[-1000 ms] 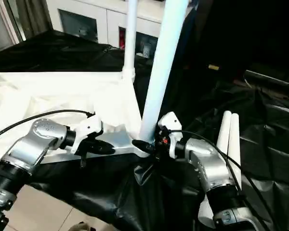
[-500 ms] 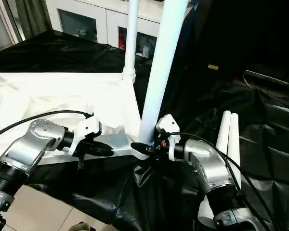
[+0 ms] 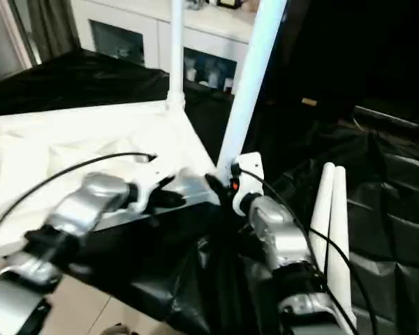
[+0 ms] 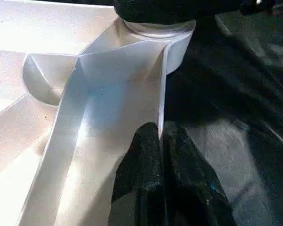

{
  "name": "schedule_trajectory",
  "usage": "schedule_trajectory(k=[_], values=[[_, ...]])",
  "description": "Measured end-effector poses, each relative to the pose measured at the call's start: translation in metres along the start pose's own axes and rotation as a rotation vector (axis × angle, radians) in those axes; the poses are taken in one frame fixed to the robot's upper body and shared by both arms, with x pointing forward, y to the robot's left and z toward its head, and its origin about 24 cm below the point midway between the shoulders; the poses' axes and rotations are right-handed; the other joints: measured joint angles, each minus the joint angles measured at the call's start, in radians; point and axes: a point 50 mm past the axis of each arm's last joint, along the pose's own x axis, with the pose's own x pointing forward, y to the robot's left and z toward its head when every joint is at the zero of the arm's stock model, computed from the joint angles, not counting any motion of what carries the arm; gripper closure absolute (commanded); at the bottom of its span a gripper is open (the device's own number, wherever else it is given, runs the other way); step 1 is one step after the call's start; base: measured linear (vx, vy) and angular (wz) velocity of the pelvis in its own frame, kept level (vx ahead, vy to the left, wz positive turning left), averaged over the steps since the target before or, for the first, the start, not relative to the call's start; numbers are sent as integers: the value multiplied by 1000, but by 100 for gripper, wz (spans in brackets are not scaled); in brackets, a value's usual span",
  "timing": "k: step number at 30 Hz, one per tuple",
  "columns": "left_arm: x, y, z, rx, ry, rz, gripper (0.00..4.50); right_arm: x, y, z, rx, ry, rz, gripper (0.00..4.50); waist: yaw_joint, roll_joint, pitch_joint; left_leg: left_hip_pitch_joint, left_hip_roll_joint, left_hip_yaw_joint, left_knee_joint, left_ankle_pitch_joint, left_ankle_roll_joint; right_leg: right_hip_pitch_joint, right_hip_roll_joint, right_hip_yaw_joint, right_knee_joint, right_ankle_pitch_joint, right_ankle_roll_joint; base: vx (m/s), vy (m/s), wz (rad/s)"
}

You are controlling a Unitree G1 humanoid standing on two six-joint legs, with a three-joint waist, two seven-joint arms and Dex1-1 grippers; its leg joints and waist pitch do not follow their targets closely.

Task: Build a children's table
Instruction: Rotate leg to tighten

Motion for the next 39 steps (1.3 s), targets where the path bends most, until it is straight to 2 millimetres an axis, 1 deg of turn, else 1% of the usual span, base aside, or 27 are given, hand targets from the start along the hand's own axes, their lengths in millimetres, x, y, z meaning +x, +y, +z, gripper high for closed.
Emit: schedule_trajectory(k=[3, 5, 7, 8, 9, 11, 13, 16, 20, 23, 25, 27, 28, 30, 31, 33, 39], values=[[1, 0, 0, -2, -2, 2, 450, 1, 0, 0, -6, -10, -14, 178, 0, 2, -1, 0, 0, 0, -1, 0, 0, 1, 0, 0, -2, 0, 0, 0, 0, 0], [1, 0, 1, 2, -4, 1, 450, 0, 0, 0, -11, -22, -12, 108, 0, 4, -2, 0, 0, 0, -2, 0, 0, 1, 0, 0, -4, 1, 1, 0, 0, 0], [0, 0, 1, 12, -5, -1, 450, -1, -1, 0, -18, -25, 6, 106, 0, 4, -1, -1, 0, 0, -2, 0, 0, 1, 0, 0, -4, 1, 1, 0, 0, 0], [-2, 2, 0, 17, -1, 3, 450, -2, -2, 0, -18, -24, 30, 86, -2, 4, -1, -1, 0, 0, -3, 0, 0, 1, 0, 0, -4, 1, 1, 0, 0, 0], [-4, 3, -1, 20, -1, -2, 450, -4, -3, 0, -20, -22, 52, 86, -4, 4, -1, -1, 0, 0, -3, 0, 0, 1, 0, 0, -4, 1, 1, 0, 0, 0], [-8, 4, -2, 28, 1, -18, 450, -8, -7, -1, -29, -14, 96, 65, -7, 4, -1, -1, 0, 0, -4, 0, 0, 0, 0, 0, -5, 2, 0, 0, 0, 0], [-13, 6, -5, 35, 3, -32, 450, -12, -7, -3, -34, 1, 150, 65, -9, 4, -1, -1, 0, 0, -6, 0, 0, 0, 1, 0, -5, 3, -2, 0, 0, 0], [-23, 7, -9, 54, 3, -79, 450, -21, -13, -2, -85, 33, 258, 65, -12, 5, -1, -3, 0, 1, -7, 0, 1, -2, 1, 0, -7, 2, -2, 0, 0, 0], [-33, 7, -13, 74, 5, -130, 450, -29, -18, -4, -134, 83, 367, 65, -10, 4, -1, -8, 0, 1, -8, 0, 1, -7, 1, 0, -7, 1, -3, 0, 0, 0], [-40, 6, -16, 75, 4, -163, 450, -35, -19, -10, -121, 100, 409, 65, -11, 4, -1, -10, 0, 2, -8, -1, 2, -9, 1, 0, -6, 1, -3, 0, 0, 0], [-43, 4, -18, 76, 3, -181, 450, -36, -17, -10, -111, 95, 436, 65, -12, 4, -1, -11, 0, 2, -8, 0, 1, -11, 1, 0, -6, 1, -4, 0, 0, 0], [-46, 2, -20, 79, 7, -202, 450, -36, -16, -9, -104, 88, 463, 92, -10, 4, -1, -11, 0, 2, -8, 0, 2, -11, 1, 0, -6, 1, -4, 0, 0, 0], [-46, 2, -20, 78, 7, -210, 450, -36, -15, -9, -101, 88, 474, 92, -10, 4, 0, -11, 0, 2, -8, 0, 2, -11, 1, 0, -6, 1, -4, 0, 0, 0], [-47, 1, -21, 80, 9, -216, 450, -37, -13, -9, -103, 89, 496, 117, -8, 4, 0, -11, 0, 2, -8, 0, 2, -11, 1, 0, -5, 1, -4, 0, 0, 0], [-48, 1, -21, 79, 9, -219, 450, -37, -13, -9, -104, 90, 503, 117, -8, 4, 0, -11, 0, 2, -8, 0, 2, -11, 1, 0, -6, 1, -4, 0, 0, 0], [-49, 2, -21, 78, 9, -222, 450, -37, -12, -9, -106, 88, 509, 134, -8, 4, 0, -11, 0, 2, -8, 0, 2, -11, 1, 0, -6, 1, -4, 0, 0, 0], [-50, 1, -21, 76, 9, -222, 450, -37, -12, -9, -112, 85, 515, 142, -8, 3, 0, -11, 0, 2, -8, 0, 2, -11, 1, 0, -6, 1, -4, 0, 0, 0]])
